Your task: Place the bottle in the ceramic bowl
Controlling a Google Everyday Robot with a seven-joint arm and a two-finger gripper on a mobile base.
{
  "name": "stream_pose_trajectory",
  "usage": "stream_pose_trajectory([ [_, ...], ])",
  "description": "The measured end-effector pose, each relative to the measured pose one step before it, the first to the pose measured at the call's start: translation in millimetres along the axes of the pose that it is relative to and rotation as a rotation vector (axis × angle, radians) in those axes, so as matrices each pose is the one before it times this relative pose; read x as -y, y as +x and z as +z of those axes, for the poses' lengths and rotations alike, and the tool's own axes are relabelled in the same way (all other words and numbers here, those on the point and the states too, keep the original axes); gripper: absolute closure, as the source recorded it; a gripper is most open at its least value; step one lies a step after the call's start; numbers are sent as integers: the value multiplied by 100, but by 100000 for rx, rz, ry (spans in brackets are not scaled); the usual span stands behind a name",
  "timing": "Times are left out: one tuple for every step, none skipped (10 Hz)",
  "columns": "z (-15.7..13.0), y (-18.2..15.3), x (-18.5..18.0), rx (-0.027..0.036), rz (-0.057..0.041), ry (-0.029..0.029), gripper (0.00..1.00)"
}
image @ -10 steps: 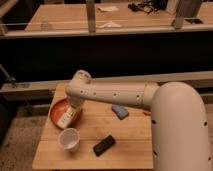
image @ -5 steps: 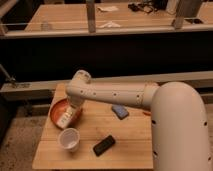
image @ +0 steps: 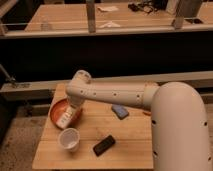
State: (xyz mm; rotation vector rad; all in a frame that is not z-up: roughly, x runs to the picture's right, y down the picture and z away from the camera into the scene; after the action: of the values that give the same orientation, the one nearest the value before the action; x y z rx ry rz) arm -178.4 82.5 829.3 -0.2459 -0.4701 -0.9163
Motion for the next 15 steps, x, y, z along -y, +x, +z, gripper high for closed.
stream_pose_trajectory([
  [4, -15, -12, 35, -89, -26, 64],
  [5, -10, -4, 25, -80, -17, 64],
  [5, -25, -15, 62, -29, -33, 64],
  [-5, -21, -10, 66, -43, -35, 64],
  [13, -15, -32, 67, 11, -50, 64],
  [90, -50, -98, 197, 20, -177, 64],
  [-33, -2, 14, 13, -66, 34, 64],
  [0, 3, -17, 22, -60, -37, 64],
  [10, -14, -15, 2, -43, -40, 64],
  [7, -4, -8, -37, -59, -19, 64],
  [5, -15, -6, 11, -34, -30, 64],
  [-3, -19, -12, 103, -85, -56, 66],
  [-10, 9, -2, 43, -55, -19, 69],
  [2, -5, -6, 11, -23, -17, 69],
  [2, -7, -6, 22, -60, -28, 69],
])
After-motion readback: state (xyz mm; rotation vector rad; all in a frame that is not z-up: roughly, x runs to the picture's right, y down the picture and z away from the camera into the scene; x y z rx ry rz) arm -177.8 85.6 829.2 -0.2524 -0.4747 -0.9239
